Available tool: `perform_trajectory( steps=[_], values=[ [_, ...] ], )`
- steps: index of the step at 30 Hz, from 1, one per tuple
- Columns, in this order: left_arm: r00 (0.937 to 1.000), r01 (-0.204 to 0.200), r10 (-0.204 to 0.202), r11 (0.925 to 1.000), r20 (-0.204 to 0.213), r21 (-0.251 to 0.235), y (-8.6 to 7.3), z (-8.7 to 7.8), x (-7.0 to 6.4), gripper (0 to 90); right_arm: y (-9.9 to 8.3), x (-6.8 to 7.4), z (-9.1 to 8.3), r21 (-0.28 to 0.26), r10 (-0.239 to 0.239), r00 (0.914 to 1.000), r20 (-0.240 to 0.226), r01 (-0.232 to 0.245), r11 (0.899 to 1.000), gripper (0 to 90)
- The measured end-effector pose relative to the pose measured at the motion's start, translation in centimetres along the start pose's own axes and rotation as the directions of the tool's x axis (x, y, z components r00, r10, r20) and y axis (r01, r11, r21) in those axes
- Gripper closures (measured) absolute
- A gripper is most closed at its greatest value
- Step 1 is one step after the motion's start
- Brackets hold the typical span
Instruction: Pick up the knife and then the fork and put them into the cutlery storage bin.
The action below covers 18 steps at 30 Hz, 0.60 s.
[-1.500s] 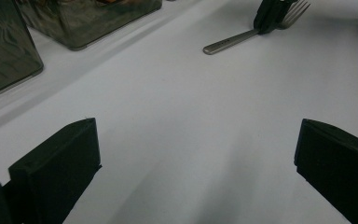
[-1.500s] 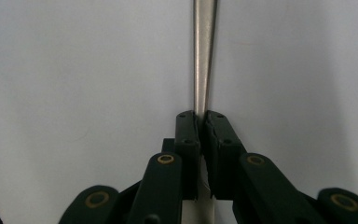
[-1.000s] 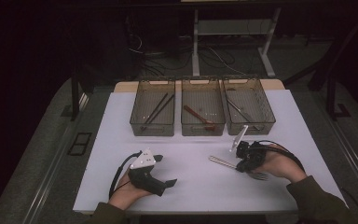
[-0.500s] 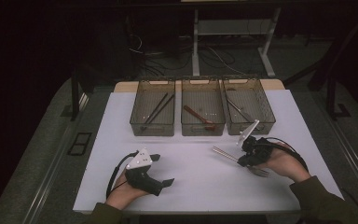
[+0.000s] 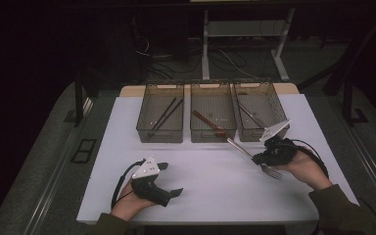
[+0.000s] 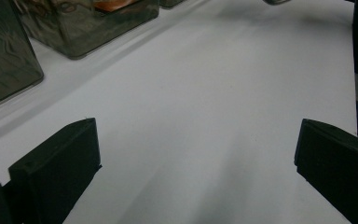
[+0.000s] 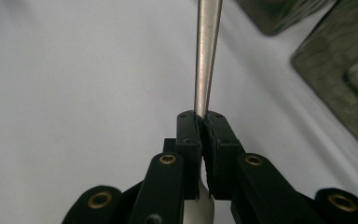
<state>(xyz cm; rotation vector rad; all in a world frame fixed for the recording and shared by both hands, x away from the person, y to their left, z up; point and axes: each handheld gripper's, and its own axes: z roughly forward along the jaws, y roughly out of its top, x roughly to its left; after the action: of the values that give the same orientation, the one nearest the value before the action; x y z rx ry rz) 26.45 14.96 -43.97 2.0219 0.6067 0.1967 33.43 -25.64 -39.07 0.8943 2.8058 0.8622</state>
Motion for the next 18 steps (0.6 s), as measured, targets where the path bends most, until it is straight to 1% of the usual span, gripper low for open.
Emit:
perform_trajectory(
  steps=[3,5,7,10,18],
  values=[
    [1.0,0.001,-0.001,1.0,0.0,0.0,0.0,0.0,0.0,0.0,0.0,-0.5,-0.8,-0.064,0.028,0.9996,0.009,-0.027,0.998,84.0],
    [1.0,0.001,-0.001,1.0,-0.001,0.0,0.0,0.0,0.0,0.0,0.1,-1.0,-1.4,-0.11,0.049,0.9988,0.009,-0.047,0.993,84.0],
    [1.0,0.002,-0.002,1.0,-0.001,-0.002,0.0,0.1,0.0,0.0,0.2,-1.5,-1.8,-0.147,0.072,0.9973,0.014,-0.069,0.987,84.0],
    [1.0,0.003,-0.003,1.0,-0.001,-0.001,0.0,0.1,0.0,0.0,0.3,-2.3,-2.4,-0.198,0.095,0.9954,0.01,-0.092,0.976,83.9],
    [1.0,0.006,-0.006,1.0,-0.002,-0.003,0.0,0.1,0.0,0.0,1.3,-3.9,-3.8,-0.291,0.134,0.9906,0.027,-0.121,0.949,84.0]
  ],
)
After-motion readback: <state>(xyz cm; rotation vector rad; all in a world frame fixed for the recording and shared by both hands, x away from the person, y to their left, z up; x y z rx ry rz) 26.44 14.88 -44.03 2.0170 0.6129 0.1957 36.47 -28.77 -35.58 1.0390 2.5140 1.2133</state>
